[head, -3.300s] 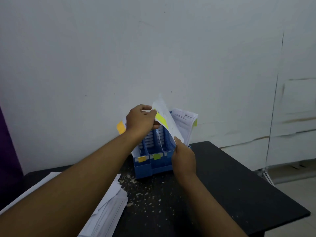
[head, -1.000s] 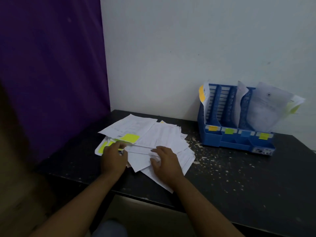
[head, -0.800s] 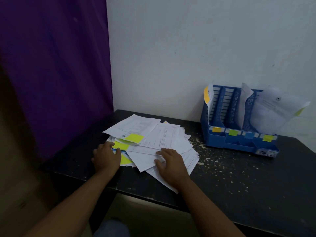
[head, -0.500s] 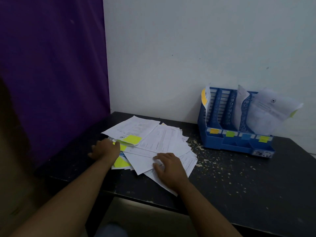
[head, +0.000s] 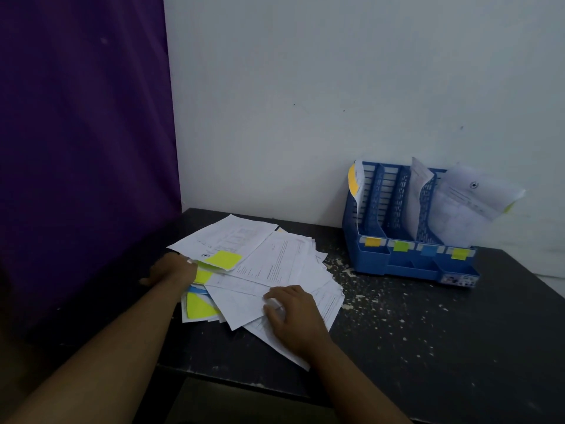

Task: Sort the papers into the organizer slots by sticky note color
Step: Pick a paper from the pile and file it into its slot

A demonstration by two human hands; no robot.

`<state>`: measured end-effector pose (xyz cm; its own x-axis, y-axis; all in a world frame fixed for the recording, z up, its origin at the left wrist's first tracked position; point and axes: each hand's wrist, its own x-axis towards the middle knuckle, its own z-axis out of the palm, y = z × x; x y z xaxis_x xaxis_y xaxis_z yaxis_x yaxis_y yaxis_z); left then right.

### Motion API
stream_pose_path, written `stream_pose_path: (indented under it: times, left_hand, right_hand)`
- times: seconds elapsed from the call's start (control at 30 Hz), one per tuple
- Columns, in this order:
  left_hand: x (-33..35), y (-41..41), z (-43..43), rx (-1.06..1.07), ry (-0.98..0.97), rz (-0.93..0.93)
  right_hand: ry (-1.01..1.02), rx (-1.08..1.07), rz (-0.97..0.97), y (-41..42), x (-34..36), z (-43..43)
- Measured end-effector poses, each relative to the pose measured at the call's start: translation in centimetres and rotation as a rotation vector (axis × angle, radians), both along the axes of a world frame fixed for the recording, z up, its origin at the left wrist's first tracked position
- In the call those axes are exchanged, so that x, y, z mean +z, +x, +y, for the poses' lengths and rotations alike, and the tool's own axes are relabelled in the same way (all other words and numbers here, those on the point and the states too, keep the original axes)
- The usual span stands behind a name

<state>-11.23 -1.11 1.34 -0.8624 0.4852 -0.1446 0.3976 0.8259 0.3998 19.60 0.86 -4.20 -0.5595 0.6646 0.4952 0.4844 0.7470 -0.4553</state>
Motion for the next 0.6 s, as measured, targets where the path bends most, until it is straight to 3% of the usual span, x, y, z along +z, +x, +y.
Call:
stream_pose_path:
  times: [0.13, 0.27, 0.47, 0.6]
  left_hand:
    - [-0.1, 0.8, -0.3, 0.069, 0.031, 0.077]
    - [0.2, 0.7, -0.9, 0.007, 0.012, 0.139]
    - [1.9, 0.3, -1.8, -0.055, 0.334, 0.457]
    - [5.4, 0.7, -2.5, -0.114, 0.633, 0.412]
  right_hand:
    - [-0.015, -0.012, 0.03, 0.0, 0.0, 0.2]
    - [-0.011, -0.027, 0.081, 0.0, 0.1, 0.2]
    - [0.013, -0.091, 0.131, 0.3, 0.5, -0.2]
    - [0.052, -0.13, 0.124, 0.5, 0.8, -0.6]
